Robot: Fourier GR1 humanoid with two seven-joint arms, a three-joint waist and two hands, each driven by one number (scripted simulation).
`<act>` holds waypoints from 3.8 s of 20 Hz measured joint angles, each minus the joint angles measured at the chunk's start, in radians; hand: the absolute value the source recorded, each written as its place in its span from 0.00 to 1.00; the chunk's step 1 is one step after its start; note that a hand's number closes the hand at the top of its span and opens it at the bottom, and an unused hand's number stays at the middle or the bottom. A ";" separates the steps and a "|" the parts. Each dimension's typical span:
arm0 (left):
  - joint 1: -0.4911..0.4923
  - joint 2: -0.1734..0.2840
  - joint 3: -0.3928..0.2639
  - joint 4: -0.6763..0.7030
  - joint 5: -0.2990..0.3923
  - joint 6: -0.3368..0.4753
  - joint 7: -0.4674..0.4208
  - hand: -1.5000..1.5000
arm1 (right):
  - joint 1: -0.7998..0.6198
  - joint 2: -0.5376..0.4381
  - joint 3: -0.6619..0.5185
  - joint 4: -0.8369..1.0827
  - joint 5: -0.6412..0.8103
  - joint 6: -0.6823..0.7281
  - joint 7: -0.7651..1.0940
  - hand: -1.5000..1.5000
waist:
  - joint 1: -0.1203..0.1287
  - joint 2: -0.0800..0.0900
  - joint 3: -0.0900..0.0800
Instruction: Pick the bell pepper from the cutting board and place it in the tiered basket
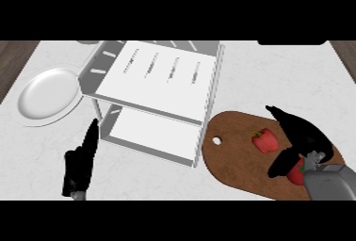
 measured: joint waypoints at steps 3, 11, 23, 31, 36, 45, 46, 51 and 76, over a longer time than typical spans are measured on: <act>0.009 -0.001 0.010 -0.016 -0.002 -0.016 0.019 0.50 | 0.012 0.025 0.003 0.017 0.030 -0.022 -0.024 1.00 | 0.000 0.000 -0.001; 0.031 -0.020 0.021 -0.033 -0.024 -0.025 0.018 0.50 | 0.012 0.049 0.027 0.070 0.116 -0.092 -0.151 1.00 | 0.001 -0.001 -0.002; 0.021 -0.027 0.042 -0.006 -0.033 -0.044 -0.009 0.50 | 0.097 0.122 0.152 -0.016 0.315 -0.257 -0.159 1.00 | -0.008 -0.005 -0.001; 0.036 -0.025 0.057 -0.024 -0.024 -0.048 0.005 0.50 | 0.311 0.263 0.380 -0.397 0.434 -0.272 0.085 1.00 | -0.019 -0.007 -0.001; 0.038 -0.022 0.060 -0.031 -0.024 -0.050 0.016 0.50 | 0.312 0.306 0.435 -0.690 0.446 -0.256 0.214 1.00 | -0.021 -0.008 -0.002; 0.027 -0.032 0.056 -0.019 -0.036 -0.044 0.010 0.50 | -0.002 0.321 0.501 -0.756 0.512 -0.132 0.349 1.00 | -0.010 -0.008 -0.004; 0.022 -0.025 0.061 -0.024 -0.031 -0.052 0.019 0.50 | -0.040 0.321 0.493 -0.757 0.514 -0.123 0.362 1.00 | -0.009 -0.007 -0.004; 0.018 -0.029 0.052 -0.031 -0.043 -0.048 0.036 0.50 | -0.244 0.319 0.414 -0.732 0.504 -0.099 0.420 1.00 | 0.000 -0.004 -0.004; 0.001 -0.051 0.049 -0.019 -0.057 -0.058 0.031 0.50 | -0.772 0.319 0.148 0.016 0.221 -0.255 0.376 1.00 | 0.014 0.002 -0.001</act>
